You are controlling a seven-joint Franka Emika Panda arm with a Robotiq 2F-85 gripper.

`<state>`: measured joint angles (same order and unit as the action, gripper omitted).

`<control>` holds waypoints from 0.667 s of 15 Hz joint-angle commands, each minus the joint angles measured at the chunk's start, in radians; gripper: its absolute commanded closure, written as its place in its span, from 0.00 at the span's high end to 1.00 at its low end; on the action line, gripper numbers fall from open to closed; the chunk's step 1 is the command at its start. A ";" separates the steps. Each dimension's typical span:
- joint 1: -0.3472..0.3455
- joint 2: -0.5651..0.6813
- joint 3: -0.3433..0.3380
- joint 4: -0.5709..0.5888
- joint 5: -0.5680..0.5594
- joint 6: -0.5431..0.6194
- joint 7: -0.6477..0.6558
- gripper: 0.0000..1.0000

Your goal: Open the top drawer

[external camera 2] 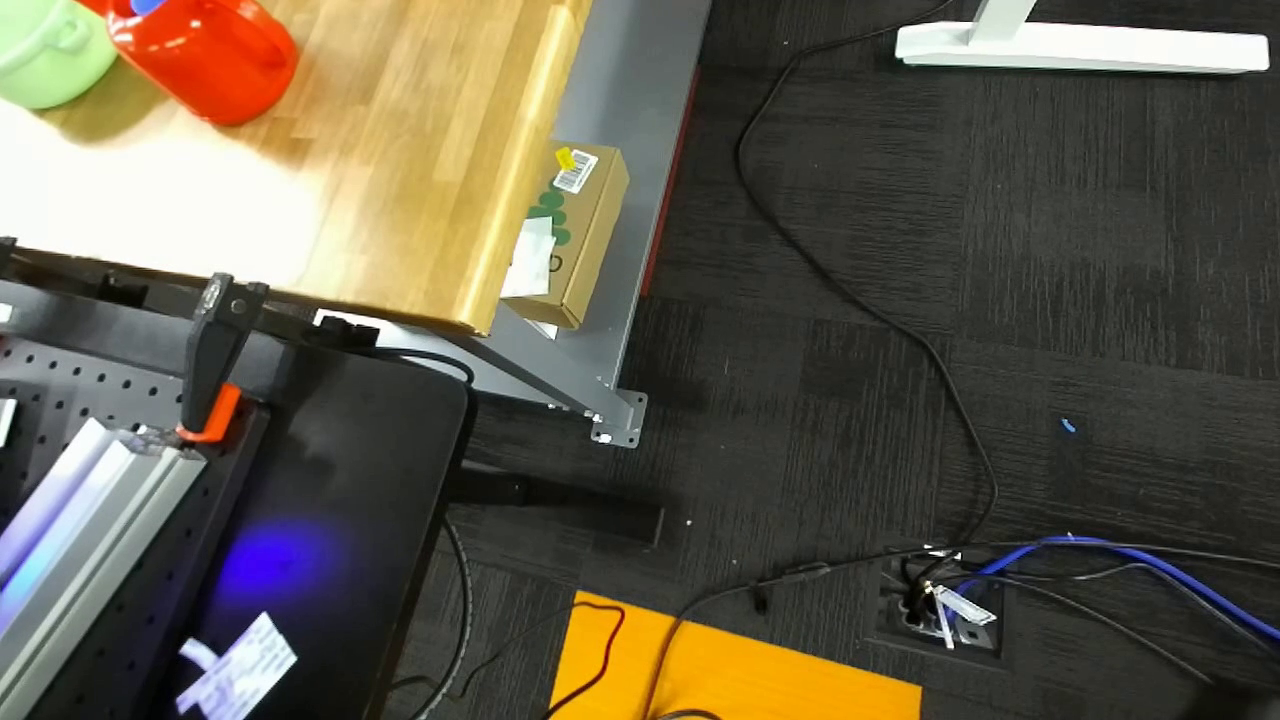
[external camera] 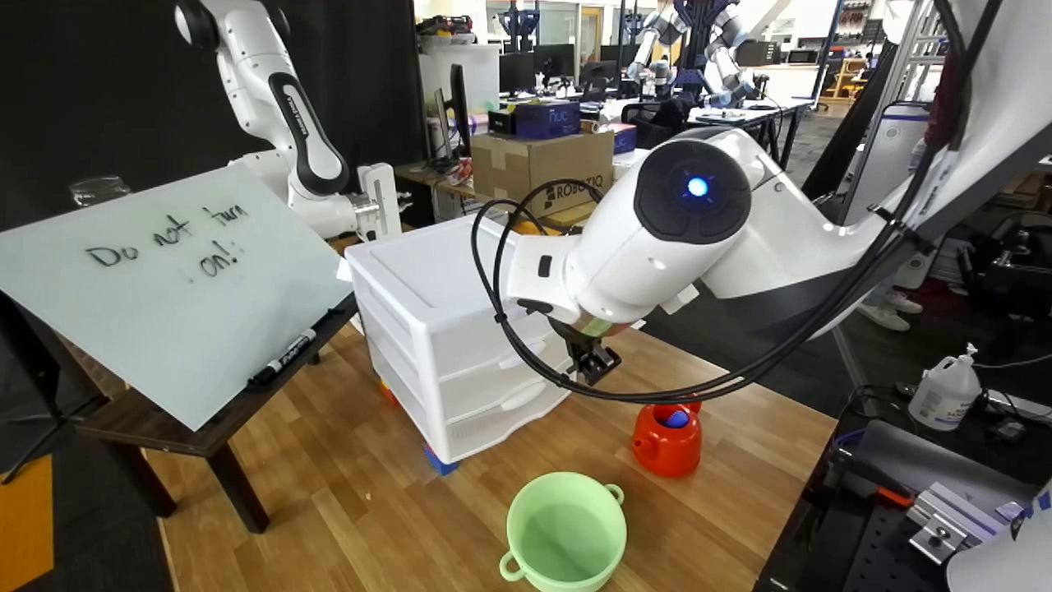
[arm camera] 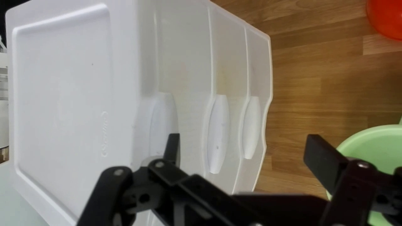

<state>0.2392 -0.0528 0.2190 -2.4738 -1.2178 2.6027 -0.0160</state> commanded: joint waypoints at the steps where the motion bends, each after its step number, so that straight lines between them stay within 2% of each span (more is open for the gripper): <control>1: -0.003 -0.001 0.004 0.000 0.003 -0.001 0.000 1.00; 10: -0.006 -0.001 0.002 0.003 -0.018 -0.006 0.010 1.00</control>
<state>0.2389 -0.0514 0.2186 -2.4739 -1.2187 2.6011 -0.0105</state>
